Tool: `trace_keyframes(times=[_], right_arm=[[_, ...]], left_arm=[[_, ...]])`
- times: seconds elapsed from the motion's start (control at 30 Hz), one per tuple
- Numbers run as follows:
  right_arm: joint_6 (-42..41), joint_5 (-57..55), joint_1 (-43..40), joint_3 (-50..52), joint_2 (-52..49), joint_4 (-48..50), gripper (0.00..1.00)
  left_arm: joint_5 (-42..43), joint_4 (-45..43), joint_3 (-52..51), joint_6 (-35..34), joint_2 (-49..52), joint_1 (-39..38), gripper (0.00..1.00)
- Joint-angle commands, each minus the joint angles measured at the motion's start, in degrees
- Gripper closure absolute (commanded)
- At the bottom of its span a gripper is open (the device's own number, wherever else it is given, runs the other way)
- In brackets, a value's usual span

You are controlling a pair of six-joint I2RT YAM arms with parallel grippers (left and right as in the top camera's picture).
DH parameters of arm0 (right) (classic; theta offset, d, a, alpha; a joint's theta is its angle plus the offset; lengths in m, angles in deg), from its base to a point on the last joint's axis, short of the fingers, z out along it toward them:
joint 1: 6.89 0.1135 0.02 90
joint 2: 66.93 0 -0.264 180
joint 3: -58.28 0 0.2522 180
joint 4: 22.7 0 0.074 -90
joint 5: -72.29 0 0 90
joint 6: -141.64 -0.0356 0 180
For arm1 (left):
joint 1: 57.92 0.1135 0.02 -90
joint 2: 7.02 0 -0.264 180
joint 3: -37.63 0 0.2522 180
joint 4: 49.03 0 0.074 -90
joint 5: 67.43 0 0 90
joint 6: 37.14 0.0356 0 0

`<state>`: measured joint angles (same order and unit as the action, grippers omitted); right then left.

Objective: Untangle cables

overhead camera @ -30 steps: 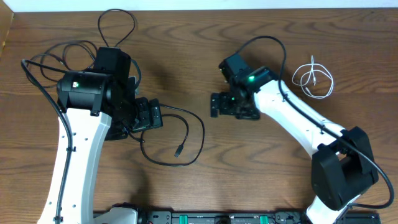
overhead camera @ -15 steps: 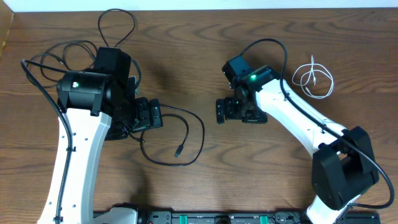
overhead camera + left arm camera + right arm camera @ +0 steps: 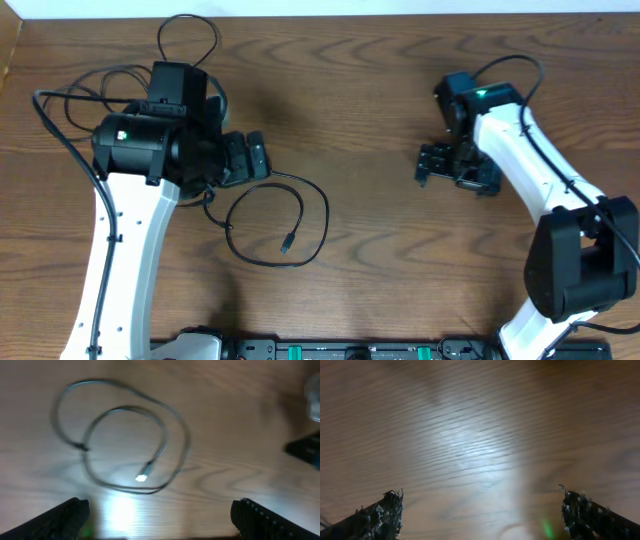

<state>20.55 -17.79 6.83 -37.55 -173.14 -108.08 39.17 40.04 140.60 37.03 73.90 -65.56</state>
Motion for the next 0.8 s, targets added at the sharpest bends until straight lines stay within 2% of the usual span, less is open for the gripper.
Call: trace_keyframes(times=[0.0, 0.13, 0.47, 0.5, 0.6, 0.7, 0.77], right_arm=[[0.5, -1.7, -1.3, -0.6, 1.0, 0.0, 0.01], [0.5, -1.7, -1.5, -0.6, 1.0, 0.3, 0.01], [0.5, -1.3, 0.1, -0.6, 1.0, 0.4, 0.01], [0.5, -1.3, 0.2, -0.6, 1.0, 0.4, 0.01], [0.5, -1.3, 0.3, -0.6, 1.0, 0.4, 0.01], [0.5, -1.3, 0.3, -0.6, 1.0, 0.6, 0.01], [0.5, -1.3, 0.2, -0.6, 1.0, 0.7, 0.01]], left_arm=[[7.2, -1.3, -1.0, -1.3, 1.7, -2.6, 0.04], [3.7, -3.2, -4.6, -6.1, 4.6, -7.0, 0.04], [3.6, -9.7, -8.6, -7.4, 16.9, -16.7, 0.06], [3.3, -10.4, -8.6, -8.6, 18.5, -17.5, 0.12], [3.2, -13.7, -8.6, -10.7, 23.9, -19.3, 0.14], [3.2, -16.5, -8.6, -11.0, 27.5, -19.6, 0.29], [2.0, -17.7, -8.6, -12.6, 29.4, -19.4, 0.34]])
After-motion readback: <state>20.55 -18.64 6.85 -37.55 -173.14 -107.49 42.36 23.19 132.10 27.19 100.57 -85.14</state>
